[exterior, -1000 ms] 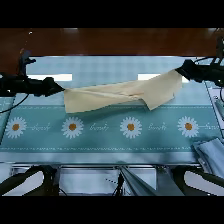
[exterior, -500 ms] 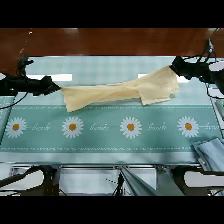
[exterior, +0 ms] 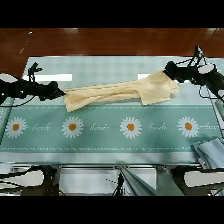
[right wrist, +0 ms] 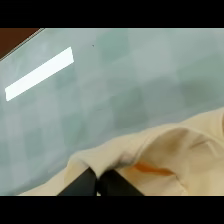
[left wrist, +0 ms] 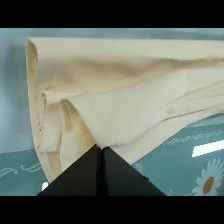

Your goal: Fold the shirts.

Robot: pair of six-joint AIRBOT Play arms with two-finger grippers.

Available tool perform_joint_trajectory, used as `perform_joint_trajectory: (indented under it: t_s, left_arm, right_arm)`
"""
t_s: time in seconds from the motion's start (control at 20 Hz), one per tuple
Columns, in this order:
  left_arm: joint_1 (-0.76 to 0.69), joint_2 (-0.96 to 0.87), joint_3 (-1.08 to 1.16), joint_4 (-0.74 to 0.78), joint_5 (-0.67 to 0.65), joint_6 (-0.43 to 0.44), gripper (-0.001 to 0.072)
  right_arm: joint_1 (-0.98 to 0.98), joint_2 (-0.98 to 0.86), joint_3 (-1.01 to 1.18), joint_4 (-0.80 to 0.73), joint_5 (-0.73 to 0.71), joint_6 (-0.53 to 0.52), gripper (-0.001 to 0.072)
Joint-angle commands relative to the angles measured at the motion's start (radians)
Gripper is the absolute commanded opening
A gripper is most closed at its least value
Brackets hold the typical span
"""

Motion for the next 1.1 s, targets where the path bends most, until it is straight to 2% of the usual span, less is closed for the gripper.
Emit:
perform_joint_trajectory:
  t_s: [0.0, 0.05, 0.1, 0.15, 0.25, 0.3, 0.4, 0.5, 0.55, 0.6, 0.65, 0.75, 0.8, 0.85, 1.05]
  left_arm:
    - [0.006, -0.017, 0.0, 0.062, -0.029, 0.012, 0.0134]
    - [0.012, -0.017, 0.002, 0.062, -0.03, -0.002, 0.0366]
    - [0.023, -0.016, 0.008, 0.063, -0.045, -0.027, 0.0631]
    - [0.038, -0.014, 0.021, 0.066, -0.072, -0.039, 0.072]
    - [0.081, -0.005, 0.063, 0.07, -0.153, -0.045, 0.072]
    - [0.103, 0.006, 0.079, 0.071, -0.178, -0.085, 0.072]
    - [0.136, 0.044, 0.087, 0.069, -0.175, -0.172, 0.072]
    - [0.137, 0.077, 0.087, 0.069, -0.176, -0.171, 0.072]
    - [0.13, 0.087, 0.087, 0.069, -0.179, -0.168, 0.072]
    - [0.12, 0.095, 0.087, 0.069, -0.179, -0.168, 0.072]
    - [0.108, 0.098, 0.087, 0.069, -0.179, -0.168, 0.072]
    - [0.084, 0.097, 0.087, 0.069, -0.178, -0.168, 0.072]
    - [0.073, 0.097, 0.087, 0.069, -0.178, -0.168, 0.072]
    - [0.063, 0.097, 0.087, 0.069, -0.179, -0.168, 0.072]
    - [0.026, 0.097, 0.087, 0.069, -0.178, -0.161, 0.072]
  right_arm:
    - [-0.026, 0.001, 0.001, -0.007, 0.051, -0.011, 0.0244]
    - [-0.034, 0.002, 0.001, -0.004, 0.073, -0.031, 0.0413]
    - [-0.045, 0.007, 0.002, -0.003, 0.098, -0.063, 0.0441]
    - [-0.063, 0.023, 0.002, -0.006, 0.116, -0.097, 0.044]
    - [-0.116, 0.081, 0.002, -0.08, 0.122, -0.103, 0.044]
    - [-0.148, 0.115, 0.002, -0.152, 0.121, -0.101, 0.0438]
    - [-0.202, 0.174, 0.028, -0.43, 0.179, -0.035, 0.0437]
    - [-0.229, 0.192, 0.064, -0.736, 0.277, 0.053, 0.0439]
    - [-0.248, 0.192, 0.068, -0.776, 0.299, 0.063, 0.045]
    - [-0.277, 0.187, 0.068, -0.742, 0.309, 0.064, 0.0456]
    - [-0.316, 0.171, 0.068, -0.632, 0.32, 0.058, 0.0462]
    - [-0.396, 0.111, 0.068, -0.319, 0.371, -0.013, 0.0542]
    - [-0.427, 0.072, 0.068, -0.188, 0.409, -0.045, 0.0549]
    - [-0.444, 0.038, 0.068, -0.115, 0.44, -0.054, 0.0586]
    - [-0.413, -0.071, 0.068, -0.077, 0.498, -0.058, 0.0586]
